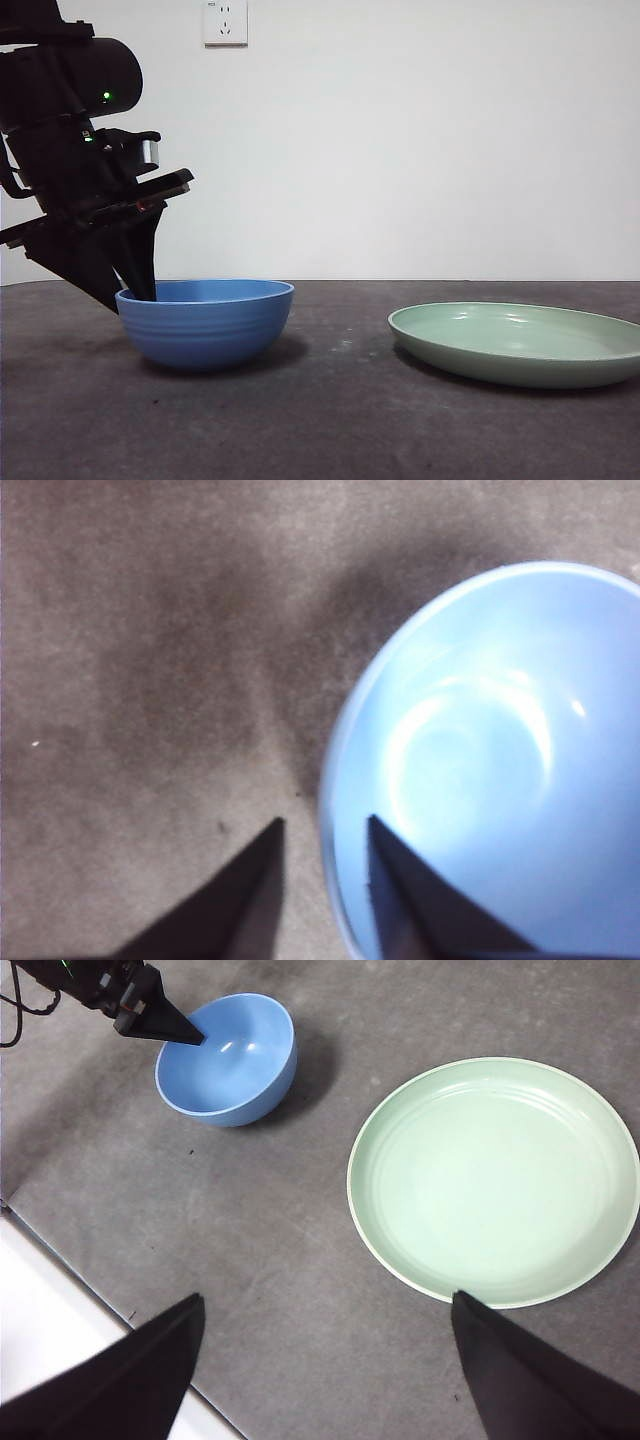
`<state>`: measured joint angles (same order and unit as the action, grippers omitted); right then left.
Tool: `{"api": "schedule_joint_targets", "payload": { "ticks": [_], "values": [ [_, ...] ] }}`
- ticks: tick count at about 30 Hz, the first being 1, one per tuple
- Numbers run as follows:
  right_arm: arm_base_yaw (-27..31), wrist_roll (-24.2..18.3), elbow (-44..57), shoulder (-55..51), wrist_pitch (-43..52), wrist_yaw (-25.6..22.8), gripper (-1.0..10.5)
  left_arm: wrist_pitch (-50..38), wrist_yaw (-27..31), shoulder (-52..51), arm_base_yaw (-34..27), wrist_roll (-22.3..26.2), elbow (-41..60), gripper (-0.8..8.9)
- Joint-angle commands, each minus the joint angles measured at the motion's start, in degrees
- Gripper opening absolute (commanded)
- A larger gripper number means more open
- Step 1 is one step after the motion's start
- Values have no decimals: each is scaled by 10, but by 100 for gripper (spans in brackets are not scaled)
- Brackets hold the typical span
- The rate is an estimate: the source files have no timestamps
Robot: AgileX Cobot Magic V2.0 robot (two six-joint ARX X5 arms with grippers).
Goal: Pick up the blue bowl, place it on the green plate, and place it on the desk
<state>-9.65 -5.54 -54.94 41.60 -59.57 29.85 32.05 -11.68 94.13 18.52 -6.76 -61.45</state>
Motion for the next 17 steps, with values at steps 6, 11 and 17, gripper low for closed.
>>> {"api": "schedule_joint_targets", "payload": {
  "ticks": [6, 11, 17],
  "values": [
    [-1, 2, -11, 2, 5, 2, 394, -5, 3, 11, 7, -17, -12, 16],
    [-1, 2, -11, 2, 5, 2, 394, -10, 3, 11, 7, -19, -12, 12],
    [-1, 4, -11, 2, 4, 2, 394, -9, -5, 2, 10, -34, -19, 12]
  ]
}}
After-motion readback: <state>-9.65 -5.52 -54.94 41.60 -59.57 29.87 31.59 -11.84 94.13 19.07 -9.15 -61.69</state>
